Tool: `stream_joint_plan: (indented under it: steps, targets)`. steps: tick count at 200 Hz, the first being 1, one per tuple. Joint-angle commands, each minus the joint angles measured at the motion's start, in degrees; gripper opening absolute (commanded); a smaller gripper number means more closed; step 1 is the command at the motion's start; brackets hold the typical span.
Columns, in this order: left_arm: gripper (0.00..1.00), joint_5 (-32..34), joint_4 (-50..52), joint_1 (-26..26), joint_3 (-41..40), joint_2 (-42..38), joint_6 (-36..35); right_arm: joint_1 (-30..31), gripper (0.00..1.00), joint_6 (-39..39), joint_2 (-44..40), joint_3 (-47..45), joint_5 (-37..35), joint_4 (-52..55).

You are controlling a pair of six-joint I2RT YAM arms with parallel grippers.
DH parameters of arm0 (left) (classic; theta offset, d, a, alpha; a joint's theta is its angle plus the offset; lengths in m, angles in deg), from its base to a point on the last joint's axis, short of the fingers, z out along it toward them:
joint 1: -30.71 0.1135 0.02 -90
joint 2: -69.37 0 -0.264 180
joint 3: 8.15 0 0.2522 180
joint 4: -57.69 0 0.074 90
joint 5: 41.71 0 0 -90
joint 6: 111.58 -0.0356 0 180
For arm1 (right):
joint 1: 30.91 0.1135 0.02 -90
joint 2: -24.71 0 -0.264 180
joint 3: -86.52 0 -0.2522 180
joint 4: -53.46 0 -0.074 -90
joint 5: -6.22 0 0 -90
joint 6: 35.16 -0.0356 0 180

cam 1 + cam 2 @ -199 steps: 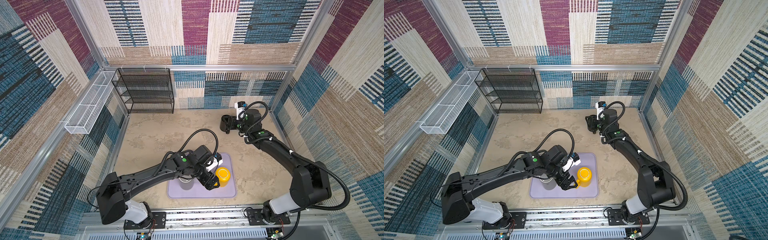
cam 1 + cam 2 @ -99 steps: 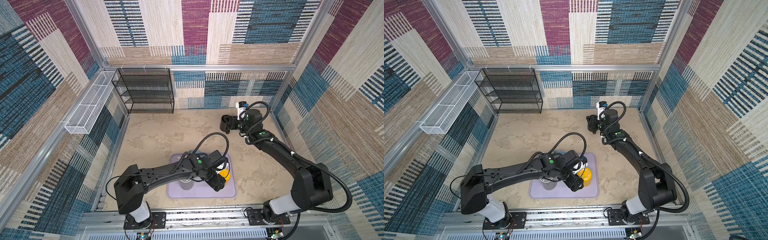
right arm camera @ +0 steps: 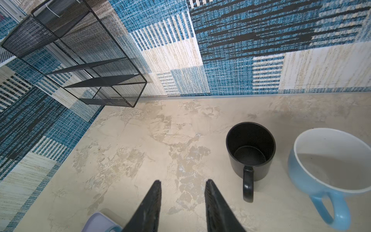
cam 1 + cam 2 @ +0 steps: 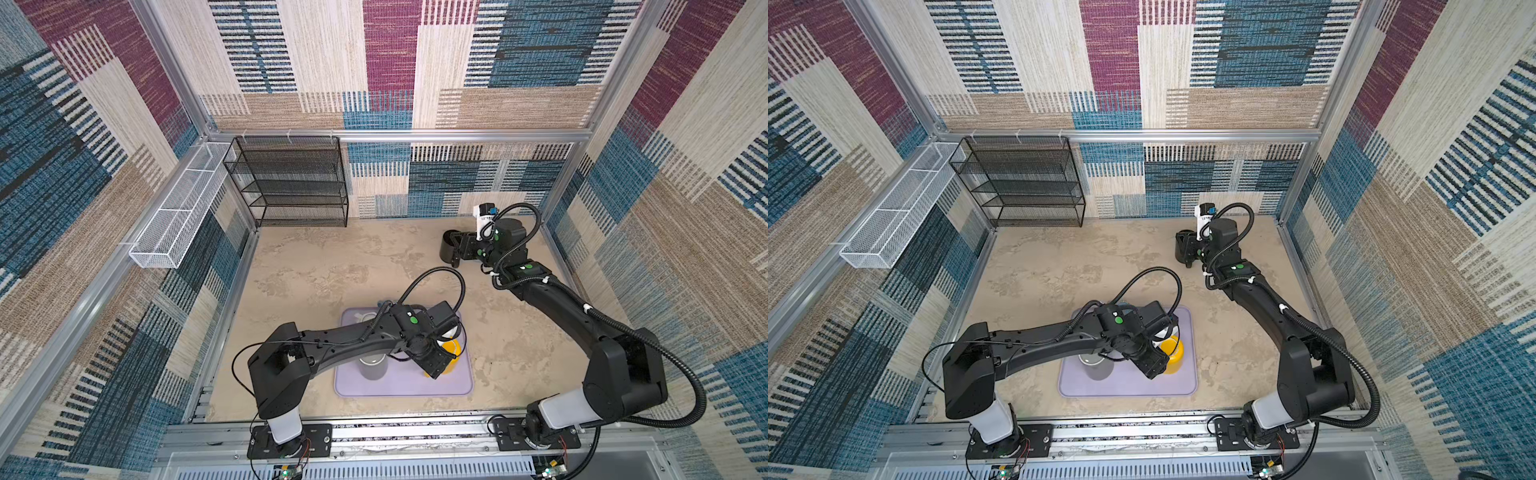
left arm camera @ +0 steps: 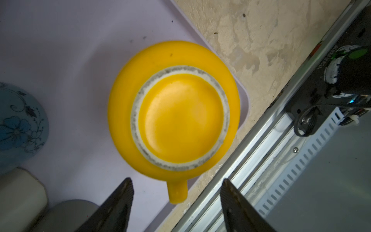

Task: Turn the mug right side up
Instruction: Pick up the mug from the tray.

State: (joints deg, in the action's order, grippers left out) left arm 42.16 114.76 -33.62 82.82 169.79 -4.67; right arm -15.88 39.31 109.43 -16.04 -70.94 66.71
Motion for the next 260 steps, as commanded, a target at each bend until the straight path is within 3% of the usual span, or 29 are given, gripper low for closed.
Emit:
stream_joint_plan:
  steps: [1, 189, 212, 260]
  targets:
    - [0.68, 1.3, 1.8, -0.5, 0.9, 0.7, -1.0, -0.1, 0.38, 0.2, -0.4, -0.1, -0.7, -0.9]
    - [0.50, 2.1, 2.2, -1.1, 2.5, 4.2, -1.0, -0.2, 0.36, 0.4, -1.1, -0.6, -1.0, -0.7]
    - [0.36, 2.0, 2.2, -1.1, 2.4, 4.2, -1.1, -0.2, 0.36, 0.4, -1.1, -0.6, -0.9, -0.7]
    - [0.30, 2.2, 2.2, -1.1, 2.4, 4.3, -1.2, -0.2, 0.36, 0.3, -1.5, -0.7, -1.0, -0.5]
